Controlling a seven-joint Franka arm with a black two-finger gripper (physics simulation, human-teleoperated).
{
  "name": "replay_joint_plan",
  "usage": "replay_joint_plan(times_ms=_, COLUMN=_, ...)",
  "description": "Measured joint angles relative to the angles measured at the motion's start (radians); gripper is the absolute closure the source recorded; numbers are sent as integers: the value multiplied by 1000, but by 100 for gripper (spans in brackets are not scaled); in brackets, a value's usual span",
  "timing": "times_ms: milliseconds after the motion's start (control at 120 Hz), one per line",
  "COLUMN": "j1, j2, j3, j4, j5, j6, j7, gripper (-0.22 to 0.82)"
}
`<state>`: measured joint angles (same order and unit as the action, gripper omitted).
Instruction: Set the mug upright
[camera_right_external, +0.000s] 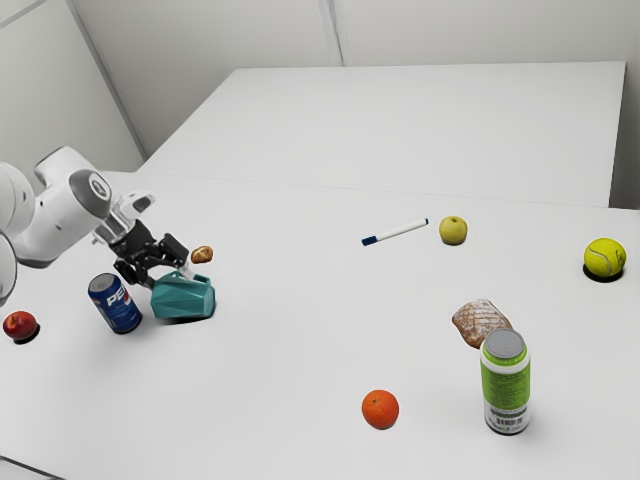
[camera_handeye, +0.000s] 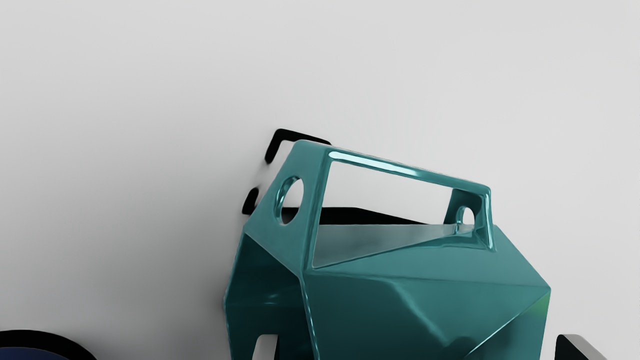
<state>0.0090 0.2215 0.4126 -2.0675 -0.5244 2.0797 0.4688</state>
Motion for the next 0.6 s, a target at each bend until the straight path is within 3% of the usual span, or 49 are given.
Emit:
replay_joint_plan(times_ms=267, j1=7, j2=6, j3=0, j4=-15, j5=-55, j6=1, j7=28, gripper=1)
replay_joint_plan(times_ms=600, j1=6, j2=6, j3=0, j4=-23, j5=-119, j6=1, j7=62, gripper=22)
